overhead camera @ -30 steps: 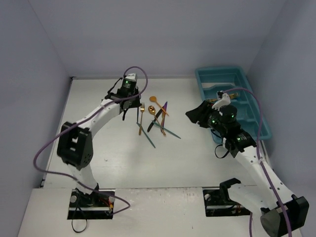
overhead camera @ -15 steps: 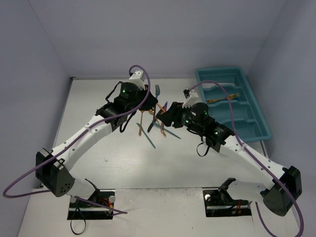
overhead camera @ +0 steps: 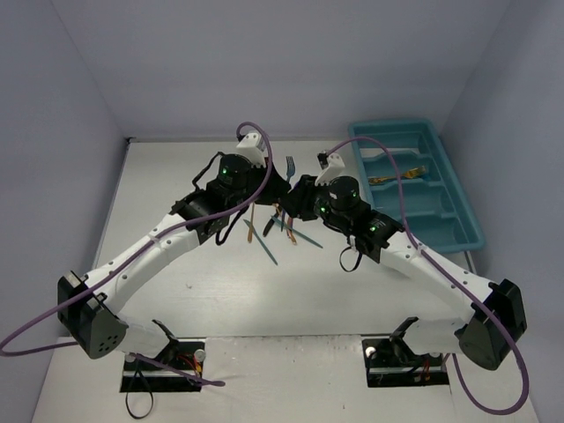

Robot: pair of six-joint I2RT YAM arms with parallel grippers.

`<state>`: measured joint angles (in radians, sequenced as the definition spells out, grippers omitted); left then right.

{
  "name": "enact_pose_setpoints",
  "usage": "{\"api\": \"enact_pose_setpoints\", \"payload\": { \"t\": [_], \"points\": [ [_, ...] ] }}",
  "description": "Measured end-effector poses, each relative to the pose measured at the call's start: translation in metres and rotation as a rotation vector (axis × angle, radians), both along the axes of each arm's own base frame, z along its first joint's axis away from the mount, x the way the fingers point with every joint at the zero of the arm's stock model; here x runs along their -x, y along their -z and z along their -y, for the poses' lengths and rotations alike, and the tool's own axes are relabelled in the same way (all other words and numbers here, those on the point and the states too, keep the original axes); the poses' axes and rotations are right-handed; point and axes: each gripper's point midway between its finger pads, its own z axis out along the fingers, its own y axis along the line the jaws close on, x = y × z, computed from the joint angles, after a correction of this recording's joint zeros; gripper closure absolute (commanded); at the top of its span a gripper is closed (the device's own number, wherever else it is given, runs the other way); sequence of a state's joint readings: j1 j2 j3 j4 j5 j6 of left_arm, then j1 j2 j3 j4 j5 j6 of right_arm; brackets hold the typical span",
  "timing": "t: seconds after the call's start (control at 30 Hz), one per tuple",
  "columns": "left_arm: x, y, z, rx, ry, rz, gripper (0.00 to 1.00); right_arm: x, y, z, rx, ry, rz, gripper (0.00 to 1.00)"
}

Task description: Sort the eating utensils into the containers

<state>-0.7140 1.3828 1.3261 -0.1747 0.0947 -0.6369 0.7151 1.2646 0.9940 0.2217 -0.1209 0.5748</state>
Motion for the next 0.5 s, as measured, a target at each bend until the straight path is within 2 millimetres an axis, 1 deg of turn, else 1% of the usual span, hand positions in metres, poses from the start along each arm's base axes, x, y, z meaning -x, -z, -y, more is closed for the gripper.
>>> {"api": "enact_pose_setpoints", "payload": {
  "t": [0.07,0.13,0.17,0.2,0.3,0.33,0.4,0.43,0.5],
  "points": [
    [0.001,0.0,0.0,-0.001,-0.001,0.001,1.0,-0.001,-0.001,-0.001,-0.001,0.001,0.001,0.92],
    [0.001,0.002,0.0,-0.004,-0.004,-0.001,1.0,-0.001,-0.003,-0.003,-0.007,0.002,0.004,1.0],
    [0.001,0.003,0.0,-0.006,-0.009,0.0,0.99,-0.001,-0.002,-0.002,-0.003,0.007,0.005,1.0],
    [0.001,0.003,0.0,-0.007,-0.012,0.001,0.92,-0.002,-0.002,-0.002,-0.003,0.015,0.001,1.0],
    [-0.001,0.003,-0.002,-0.015,-0.03,0.007,0.58,-0.004,-0.001,0.0,0.002,0.038,0.003,1.0],
    [-0.002,0.004,-0.004,-0.023,-0.043,0.009,0.51,-0.006,-0.001,0.003,0.007,0.058,0.005,1.0],
    [-0.005,0.007,-0.01,-0.049,-0.077,0.013,0.4,-0.013,0.001,0.011,0.012,0.105,0.007,1.0],
    [-0.007,0.011,-0.015,-0.07,-0.096,0.011,0.37,-0.017,0.002,0.015,0.012,0.133,0.006,1.0],
    [-0.009,0.017,-0.025,-0.113,-0.139,0.006,0.33,-0.025,0.004,0.026,0.016,0.188,0.005,1.0]
  ]
}}
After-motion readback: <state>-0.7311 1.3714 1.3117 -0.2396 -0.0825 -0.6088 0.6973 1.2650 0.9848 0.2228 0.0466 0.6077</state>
